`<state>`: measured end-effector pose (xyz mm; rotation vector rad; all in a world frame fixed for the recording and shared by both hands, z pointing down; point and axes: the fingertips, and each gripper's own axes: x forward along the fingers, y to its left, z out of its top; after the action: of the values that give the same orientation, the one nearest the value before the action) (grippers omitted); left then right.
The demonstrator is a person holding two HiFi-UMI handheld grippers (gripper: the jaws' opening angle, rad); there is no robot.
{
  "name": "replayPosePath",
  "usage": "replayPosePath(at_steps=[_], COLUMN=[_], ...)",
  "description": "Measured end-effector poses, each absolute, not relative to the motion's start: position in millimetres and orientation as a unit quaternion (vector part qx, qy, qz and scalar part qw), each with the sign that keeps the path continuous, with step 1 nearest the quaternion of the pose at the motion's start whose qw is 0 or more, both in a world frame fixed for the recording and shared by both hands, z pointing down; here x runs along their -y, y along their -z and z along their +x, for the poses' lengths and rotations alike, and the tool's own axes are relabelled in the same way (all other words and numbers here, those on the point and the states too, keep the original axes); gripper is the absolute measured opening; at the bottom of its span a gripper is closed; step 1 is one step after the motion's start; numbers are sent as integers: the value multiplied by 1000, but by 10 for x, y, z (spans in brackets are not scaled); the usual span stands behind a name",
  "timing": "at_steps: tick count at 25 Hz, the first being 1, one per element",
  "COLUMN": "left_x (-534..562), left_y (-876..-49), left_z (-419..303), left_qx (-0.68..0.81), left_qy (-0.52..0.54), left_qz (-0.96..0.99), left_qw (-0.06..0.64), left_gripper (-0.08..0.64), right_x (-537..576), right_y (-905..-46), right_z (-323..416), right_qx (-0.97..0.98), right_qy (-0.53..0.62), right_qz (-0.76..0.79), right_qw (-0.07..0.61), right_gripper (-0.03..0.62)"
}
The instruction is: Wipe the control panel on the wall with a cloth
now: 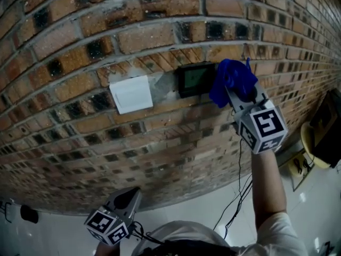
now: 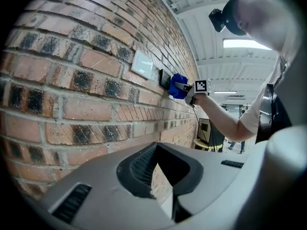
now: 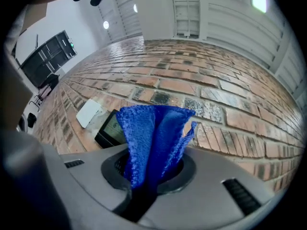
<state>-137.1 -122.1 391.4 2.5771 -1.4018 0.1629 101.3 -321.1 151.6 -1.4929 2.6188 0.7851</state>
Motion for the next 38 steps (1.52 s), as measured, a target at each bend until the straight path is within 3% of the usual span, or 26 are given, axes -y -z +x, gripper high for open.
replayPosePath(at_steps=[9,14,22,38], left_x=[1254,1272,1247,1275], left_y=[-3923,-3955,-3929,-3906], left_z=[-1337,-1361,-1410,-1418], left_qx=[474,475,480,478], left_qy=[-54,-53,-48,-53], left_qz=[873,871,869,870], left_qw=[105,111,108,104], left_gripper=[2,2,2,2], right_x=[3184,2750,2761,3380], right_y=[-1547,-1346,-1435,-1474], right_z=[1065,538,-278,1245], right_qx=[-847,-872,-896,-831], right_qy=[-239,-264,-267,-249], right_qz=[-474,-410,-354,-497], right_qw=[21,47,24,5], right_gripper=[89,89,89,89])
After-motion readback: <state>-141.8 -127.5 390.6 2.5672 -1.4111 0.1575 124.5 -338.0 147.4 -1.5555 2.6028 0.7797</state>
